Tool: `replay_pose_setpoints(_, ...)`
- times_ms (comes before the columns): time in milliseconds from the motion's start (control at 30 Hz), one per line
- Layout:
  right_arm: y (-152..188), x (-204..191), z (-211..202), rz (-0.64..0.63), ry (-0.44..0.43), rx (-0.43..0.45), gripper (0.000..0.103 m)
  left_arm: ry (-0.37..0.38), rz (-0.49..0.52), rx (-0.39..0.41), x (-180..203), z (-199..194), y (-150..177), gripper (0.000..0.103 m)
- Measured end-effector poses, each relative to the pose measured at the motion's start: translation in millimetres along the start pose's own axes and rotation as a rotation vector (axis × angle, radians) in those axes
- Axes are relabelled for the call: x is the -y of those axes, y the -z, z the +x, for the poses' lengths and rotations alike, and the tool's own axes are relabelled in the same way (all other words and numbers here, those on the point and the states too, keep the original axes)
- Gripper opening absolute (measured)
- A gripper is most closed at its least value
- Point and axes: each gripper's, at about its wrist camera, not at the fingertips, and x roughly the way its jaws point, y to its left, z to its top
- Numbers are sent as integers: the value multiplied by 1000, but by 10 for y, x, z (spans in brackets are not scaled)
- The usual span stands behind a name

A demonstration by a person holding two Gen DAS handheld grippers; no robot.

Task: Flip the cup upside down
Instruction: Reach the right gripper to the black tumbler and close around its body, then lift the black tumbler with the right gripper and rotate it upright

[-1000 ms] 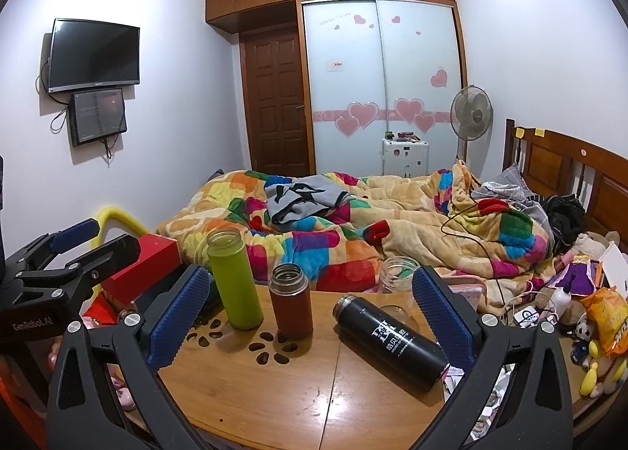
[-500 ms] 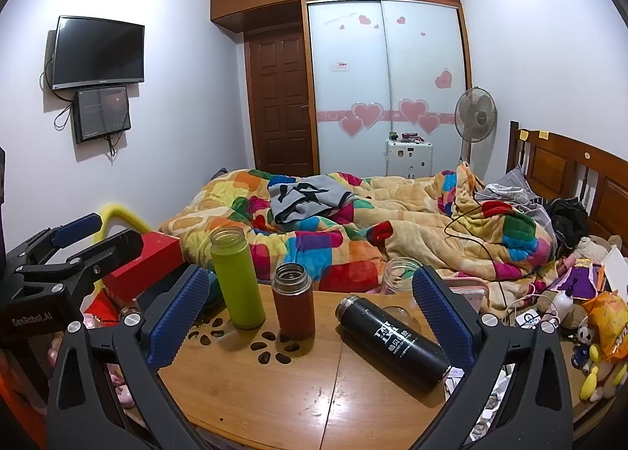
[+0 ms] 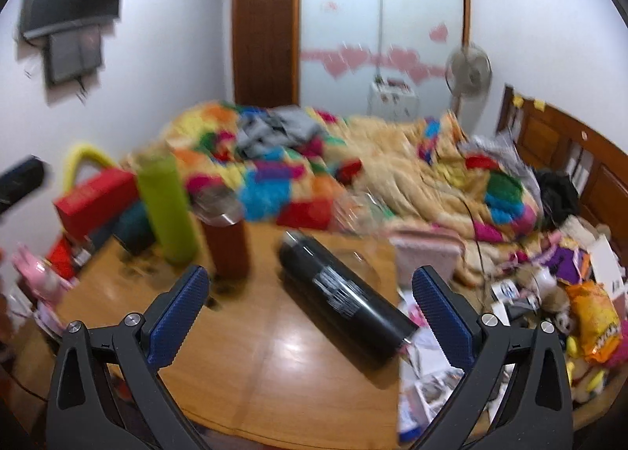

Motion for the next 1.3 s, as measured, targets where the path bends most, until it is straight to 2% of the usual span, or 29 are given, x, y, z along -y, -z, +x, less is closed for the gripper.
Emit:
replay_pose_setpoints(200,171,415,566,27,-3,-167,103,-13,-12,1,-44,217,260,103)
replay_pose_setpoints(400,298,537,1218,-53,-6,-378,101,-14,-6,-87,-46,456,514,103)
replay_pose_setpoints(467,341,560,1359,-66,-14,-424,101,-11,0,-108,-37,514,588,103)
replay_pose_setpoints(533,391,604,1469,-79,-26,-467,91,-11,18,-118,-4,546,662,103)
replay_pose_setpoints(567,411,607,1501,-86,-31,-483,91,-11,30,-125,13,572,696,103)
replay_pose_setpoints(667,439,586,1471,-131,-43,-474,87,-12,77,-142,100,629,813,103)
replay_pose_setpoints(833,464,466,1295,-161,-93,-442,69,-8,135,-165,259,671,941,103)
replay_pose_setpoints(933,507,354,1154,-152,-127,-426,63,1,159,-176,319,678,1026,103)
replay_pose_setpoints(1067,584,164,971,-132,-153,-427,61,6,190,-185,368,680,1151,103)
replay_pose_setpoints(1300,655,-96,706,-127,-205,-502,60,33,238,-199,415,643,1342,103)
